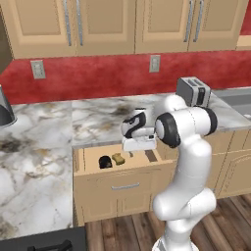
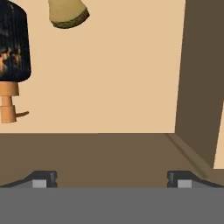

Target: Restock the sink supplies by placing the sponge and soap dispenser on the counter and next to the sink. Make sure the soap dispenser is upright.

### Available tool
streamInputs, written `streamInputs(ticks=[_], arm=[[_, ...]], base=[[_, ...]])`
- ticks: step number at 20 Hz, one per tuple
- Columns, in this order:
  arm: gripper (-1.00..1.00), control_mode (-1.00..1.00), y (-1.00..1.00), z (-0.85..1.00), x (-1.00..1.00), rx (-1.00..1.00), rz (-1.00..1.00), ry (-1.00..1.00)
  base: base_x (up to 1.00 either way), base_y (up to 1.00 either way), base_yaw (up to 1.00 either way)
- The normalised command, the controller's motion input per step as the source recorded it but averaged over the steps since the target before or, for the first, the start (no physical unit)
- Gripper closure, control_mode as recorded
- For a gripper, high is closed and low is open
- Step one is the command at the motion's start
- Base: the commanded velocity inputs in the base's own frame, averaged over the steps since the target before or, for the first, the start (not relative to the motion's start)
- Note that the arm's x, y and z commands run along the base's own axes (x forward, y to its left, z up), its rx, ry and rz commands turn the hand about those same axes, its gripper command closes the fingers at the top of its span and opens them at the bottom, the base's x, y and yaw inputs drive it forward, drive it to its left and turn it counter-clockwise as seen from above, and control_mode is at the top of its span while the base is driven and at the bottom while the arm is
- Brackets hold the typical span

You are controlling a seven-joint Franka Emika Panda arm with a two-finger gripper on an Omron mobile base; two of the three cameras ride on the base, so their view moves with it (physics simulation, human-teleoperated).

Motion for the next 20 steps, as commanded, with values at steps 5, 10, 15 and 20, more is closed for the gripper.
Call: streamInputs(ticks=[5, 10, 15, 20], arm=[[-1.00, -1.00, 0.11, -0.51, 0.09, 0.00, 0.00, 0.06], [-1.00, -1.00, 0.24, -0.41, -0.25, 0.00, -0.01, 0.03], [-1.00, -1.00, 0.06, -0.20, -0.61, 0.00, 0.00, 0.00], [-1.00, -1.00, 0.00, 0.00, -0.95, 0.00, 0.00, -0.05]], base=[[0.00, 0.00, 0.00], [0.00, 0.00, 0.00], [0.00, 0.00, 0.00], [0.00, 0.00, 0.00]])
